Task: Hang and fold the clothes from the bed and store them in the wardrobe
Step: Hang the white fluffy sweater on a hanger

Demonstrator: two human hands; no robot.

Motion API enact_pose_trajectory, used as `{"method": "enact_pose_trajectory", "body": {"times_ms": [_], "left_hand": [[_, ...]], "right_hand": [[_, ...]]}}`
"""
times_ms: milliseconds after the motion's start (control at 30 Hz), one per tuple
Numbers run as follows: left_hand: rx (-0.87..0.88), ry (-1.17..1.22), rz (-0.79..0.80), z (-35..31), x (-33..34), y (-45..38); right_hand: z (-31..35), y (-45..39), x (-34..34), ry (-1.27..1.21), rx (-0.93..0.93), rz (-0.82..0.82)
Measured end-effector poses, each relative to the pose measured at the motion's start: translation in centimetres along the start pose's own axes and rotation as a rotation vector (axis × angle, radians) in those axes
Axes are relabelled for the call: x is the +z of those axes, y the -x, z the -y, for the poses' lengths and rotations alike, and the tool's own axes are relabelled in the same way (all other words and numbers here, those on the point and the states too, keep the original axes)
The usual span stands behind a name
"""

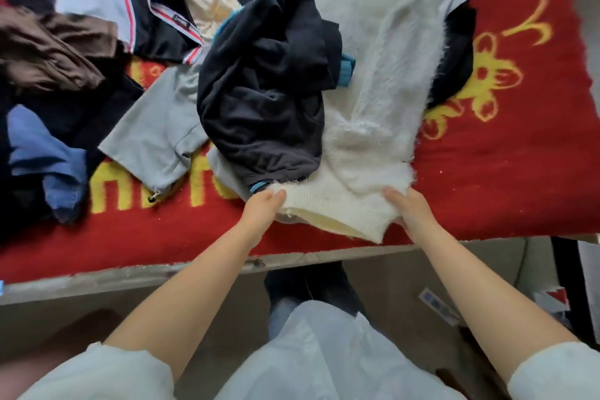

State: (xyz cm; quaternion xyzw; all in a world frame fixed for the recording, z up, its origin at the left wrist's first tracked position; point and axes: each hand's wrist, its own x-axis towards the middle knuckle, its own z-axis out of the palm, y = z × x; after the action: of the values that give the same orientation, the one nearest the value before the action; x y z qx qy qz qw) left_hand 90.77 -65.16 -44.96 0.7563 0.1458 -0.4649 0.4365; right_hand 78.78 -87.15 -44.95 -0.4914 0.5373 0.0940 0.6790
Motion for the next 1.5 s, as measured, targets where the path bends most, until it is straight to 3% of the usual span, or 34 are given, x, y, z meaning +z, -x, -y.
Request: {"method": "enact_pose_trajectory", "body": {"times_ms": [100, 367, 533, 733, 800, 867, 967, 1033, 1100, 1167, 1233, 1500], "left_hand": [[0.224, 0.005, -0.098, -4.4, -2.3, 2.9], [0.599, 0.019, 0.031, -16.7, -7.6, 11.4], [0.766, 0.068, 0.002, -21.0, -9.2, 17.8], [1.103, 0.311, -0.065, -28.0, -9.1, 28.8], [1.19, 0.305, -0.058, -29.2, -9.2, 31.1], [1.201, 0.152, -0.163, -30.0, -9.4, 33.0], [1.125, 0.078, -0.366, -29.7, -10.1, 33.4], [1.084, 0.158, -0.455, -28.5, -10.5, 33.7], [1.078, 0.187, -0.396, -27.1, -11.1, 34.0], [1.111, 0.205, -0.319, -25.4, -12.0, 34.5], [1.141, 0.21, -0.31, -24.1, -12.4, 35.3], [1.089, 0.211, -0.475, -11.9, -14.7, 38.1]], "right_hand": [[5.9, 2.9, 0.5, -0.103, -0.151, 0.059], [20.6, 12.1, 2.3, -0.356, -0.626, 0.294], [25.2, 18.4, 2.9, -0.32, -0.77, 0.41], [32.3, 27.6, 1.7, -0.582, -0.989, 0.547], [33.7, 29.4, 2.0, -0.576, -1.004, 0.501], [34.4, 31.2, 3.3, -0.473, -1.021, 0.438], [33.8, 32.1, 5.9, -0.429, -1.012, 0.547], [32.8, 31.8, 7.1, -0.531, -0.871, 0.627], [32.1, 30.5, 7.6, -0.578, -0.708, 0.533], [31.0, 29.6, 8.3, -0.455, -0.638, 0.402], [29.7, 29.1, 9.3, -0.236, -0.65, 0.423], [20.0, 32.0, 17.0, 0.954, -0.973, 0.962]]}}
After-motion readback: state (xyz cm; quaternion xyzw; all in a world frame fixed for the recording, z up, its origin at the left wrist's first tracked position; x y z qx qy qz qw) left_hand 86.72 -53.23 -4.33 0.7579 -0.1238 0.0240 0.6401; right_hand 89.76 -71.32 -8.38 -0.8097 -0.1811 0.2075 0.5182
